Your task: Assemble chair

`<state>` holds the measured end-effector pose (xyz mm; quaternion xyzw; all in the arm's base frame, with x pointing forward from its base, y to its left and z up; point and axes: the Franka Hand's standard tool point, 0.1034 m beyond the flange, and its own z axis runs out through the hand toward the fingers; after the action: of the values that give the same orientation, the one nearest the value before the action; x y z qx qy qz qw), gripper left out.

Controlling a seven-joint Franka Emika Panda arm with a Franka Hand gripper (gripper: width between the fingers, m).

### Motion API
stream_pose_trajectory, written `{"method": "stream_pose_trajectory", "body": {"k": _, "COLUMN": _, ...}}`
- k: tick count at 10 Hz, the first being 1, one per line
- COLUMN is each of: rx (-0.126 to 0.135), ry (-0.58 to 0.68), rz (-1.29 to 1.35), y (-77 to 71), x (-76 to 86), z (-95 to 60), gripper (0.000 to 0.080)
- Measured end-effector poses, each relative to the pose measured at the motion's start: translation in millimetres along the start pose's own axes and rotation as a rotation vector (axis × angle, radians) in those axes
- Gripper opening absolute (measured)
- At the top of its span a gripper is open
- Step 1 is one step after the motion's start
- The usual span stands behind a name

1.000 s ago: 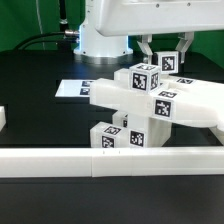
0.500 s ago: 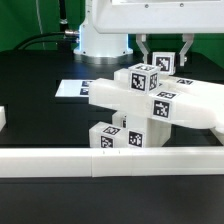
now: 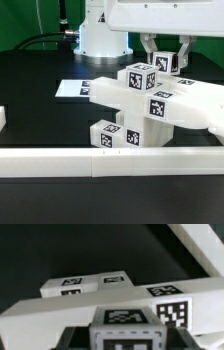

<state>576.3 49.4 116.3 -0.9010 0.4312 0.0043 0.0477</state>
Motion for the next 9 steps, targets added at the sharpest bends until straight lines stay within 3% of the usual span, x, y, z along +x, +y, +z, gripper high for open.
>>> {"method": "stream_pose_trajectory", "body": {"k": 1, "rx": 0.043, "ry": 0.007, "rz": 0.165, "y": 1.6, "x": 1.5, "z": 0.0, "gripper": 0.0284}}
{"method": "stream_pose_trajectory", "body": {"k": 4, "rx": 0.119, "ry": 0.029, "rz": 0.401, "y": 1.8, "x": 5.5, "z": 0.1, "gripper": 0.0284}}
{"method": "stream_pose_trajectory", "body": {"k": 7, "rx": 0.117, "ry": 0.029, "rz": 0.395, "y": 1.0, "x": 4.5, "z": 0.4, "gripper": 0.0284}}
{"method": "stream_pose_trajectory", "body": {"k": 9, "rx": 0.116, "ry": 0.028, "rz": 0.378, "y": 0.0, "x": 4.5, "z": 0.1, "gripper": 0.0578}}
